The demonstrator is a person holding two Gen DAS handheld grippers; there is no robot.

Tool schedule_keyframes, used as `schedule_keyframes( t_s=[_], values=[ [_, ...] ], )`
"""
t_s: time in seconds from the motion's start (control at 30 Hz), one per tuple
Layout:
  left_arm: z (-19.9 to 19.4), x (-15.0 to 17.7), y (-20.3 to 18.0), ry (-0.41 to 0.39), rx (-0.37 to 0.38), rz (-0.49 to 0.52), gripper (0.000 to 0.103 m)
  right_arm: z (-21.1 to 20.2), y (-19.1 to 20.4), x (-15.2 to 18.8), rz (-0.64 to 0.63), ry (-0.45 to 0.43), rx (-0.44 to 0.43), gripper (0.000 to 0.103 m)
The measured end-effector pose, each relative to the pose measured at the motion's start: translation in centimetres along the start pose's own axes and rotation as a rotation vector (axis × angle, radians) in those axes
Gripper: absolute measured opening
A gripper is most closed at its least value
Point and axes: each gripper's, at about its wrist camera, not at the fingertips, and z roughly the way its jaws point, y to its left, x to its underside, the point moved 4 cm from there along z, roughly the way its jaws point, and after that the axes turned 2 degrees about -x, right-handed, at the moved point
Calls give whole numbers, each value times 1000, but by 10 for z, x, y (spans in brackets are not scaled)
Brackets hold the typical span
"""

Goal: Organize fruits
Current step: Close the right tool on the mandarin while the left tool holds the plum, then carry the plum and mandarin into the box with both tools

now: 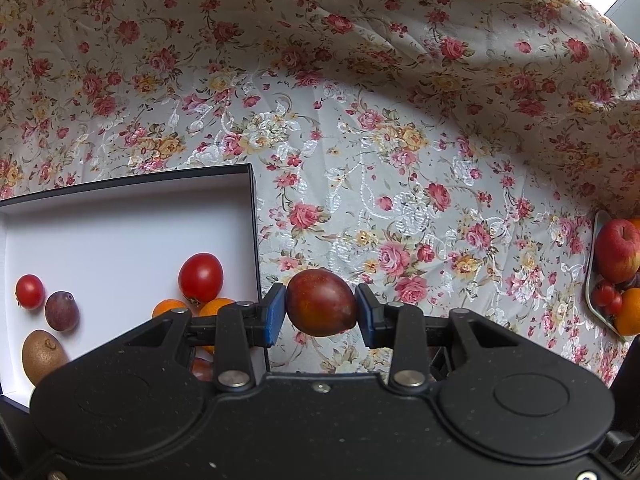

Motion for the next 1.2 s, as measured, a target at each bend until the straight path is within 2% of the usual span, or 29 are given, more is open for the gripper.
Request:
schedule_keyframes(
  t_s=[0.27,0.57,0.87,1.2],
  values=[
    [-3,5,-11,5,0,28,46,-16,-30,-1,85,6,-16,45],
    [-9,17,-40,3,18,65,46,-36,-70,9,144,2,-16,45],
    [-10,40,-71,7,13,128,46,-60,-106,24,200,-17,-23,45],
    [-14,68,-92,8,-6,184,46,-85,-129,42,242,-40,-47,45]
  ],
)
